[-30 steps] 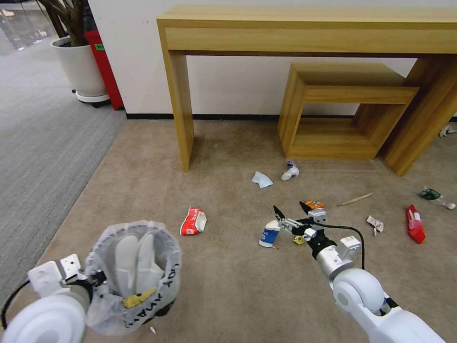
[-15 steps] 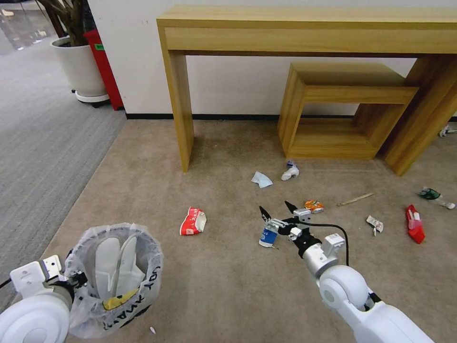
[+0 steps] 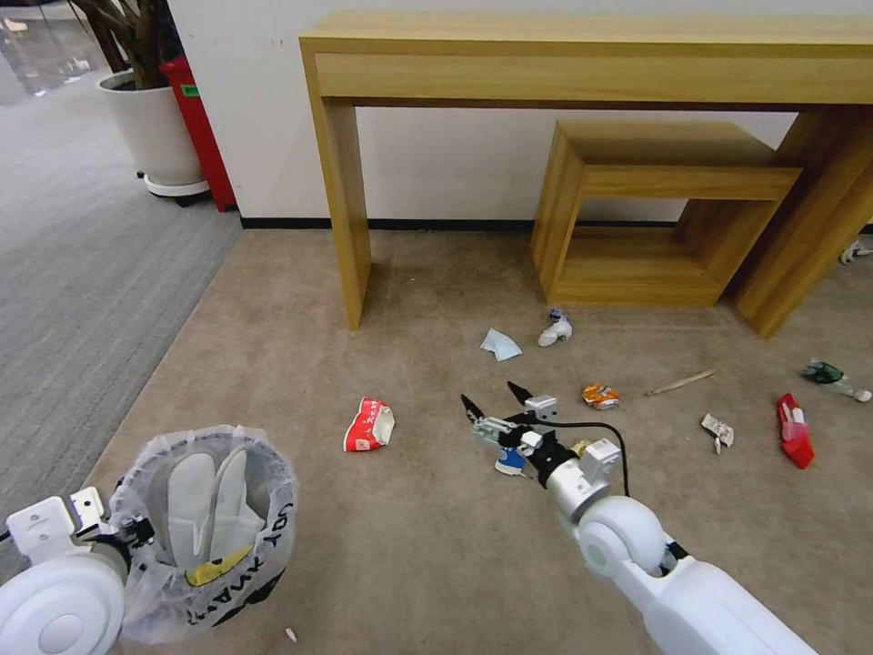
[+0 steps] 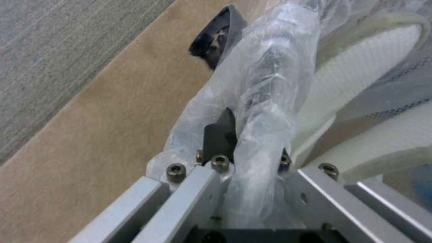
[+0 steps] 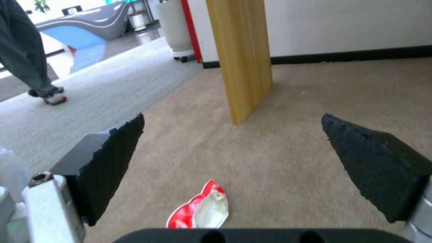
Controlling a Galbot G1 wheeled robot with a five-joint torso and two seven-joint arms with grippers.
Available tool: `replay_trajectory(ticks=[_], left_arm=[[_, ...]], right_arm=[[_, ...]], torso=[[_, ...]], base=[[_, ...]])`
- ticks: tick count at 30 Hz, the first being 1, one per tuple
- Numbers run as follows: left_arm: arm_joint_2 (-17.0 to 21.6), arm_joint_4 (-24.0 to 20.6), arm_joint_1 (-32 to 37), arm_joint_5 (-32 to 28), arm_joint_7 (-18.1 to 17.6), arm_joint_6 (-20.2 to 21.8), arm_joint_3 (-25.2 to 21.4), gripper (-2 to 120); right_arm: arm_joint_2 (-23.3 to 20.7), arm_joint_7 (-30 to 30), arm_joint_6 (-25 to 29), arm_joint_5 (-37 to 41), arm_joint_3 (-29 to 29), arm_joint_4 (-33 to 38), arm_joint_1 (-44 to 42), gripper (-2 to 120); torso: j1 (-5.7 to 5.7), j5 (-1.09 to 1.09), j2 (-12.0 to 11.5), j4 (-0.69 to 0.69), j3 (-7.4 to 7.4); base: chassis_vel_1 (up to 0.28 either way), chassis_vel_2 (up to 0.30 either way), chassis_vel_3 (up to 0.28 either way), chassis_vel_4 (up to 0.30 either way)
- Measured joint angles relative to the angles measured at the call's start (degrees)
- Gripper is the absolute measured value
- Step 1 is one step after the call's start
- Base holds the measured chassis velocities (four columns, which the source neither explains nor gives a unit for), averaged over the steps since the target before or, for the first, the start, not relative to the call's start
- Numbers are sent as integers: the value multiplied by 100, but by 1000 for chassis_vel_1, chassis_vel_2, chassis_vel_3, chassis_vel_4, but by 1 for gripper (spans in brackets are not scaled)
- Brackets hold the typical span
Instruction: Pick up the trash bin and place the garbage on the floor into it.
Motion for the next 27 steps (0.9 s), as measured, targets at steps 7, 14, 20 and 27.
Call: replay_trajectory(ticks=[7, 14, 20, 27], left_arm=[[-25, 80, -59, 0, 5, -42, 31, 1], [-34, 129, -135, 12, 6, -72, 115, 1], [-82, 175, -162, 185, 132, -96, 165, 1], [-196, 198, -219, 442, 287, -59, 350, 1]], right_arm=[[17, -16, 24, -6, -94, -63, 100, 100], [2, -13, 95, -40, -119, -99, 122, 100], [-31, 19, 161, -79, -78, -140, 131, 100], [-66, 6, 164, -81, -11, -209, 83, 100]], torso=[[1, -3, 0, -2, 2], [0, 0, 0, 0, 1], [2, 1, -1, 0, 3], [0, 1, 0, 0, -1]], base=[[-196, 192, 197, -198], [-254, 252, 270, -258], [-229, 209, 213, -229], [-14, 29, 27, -23]])
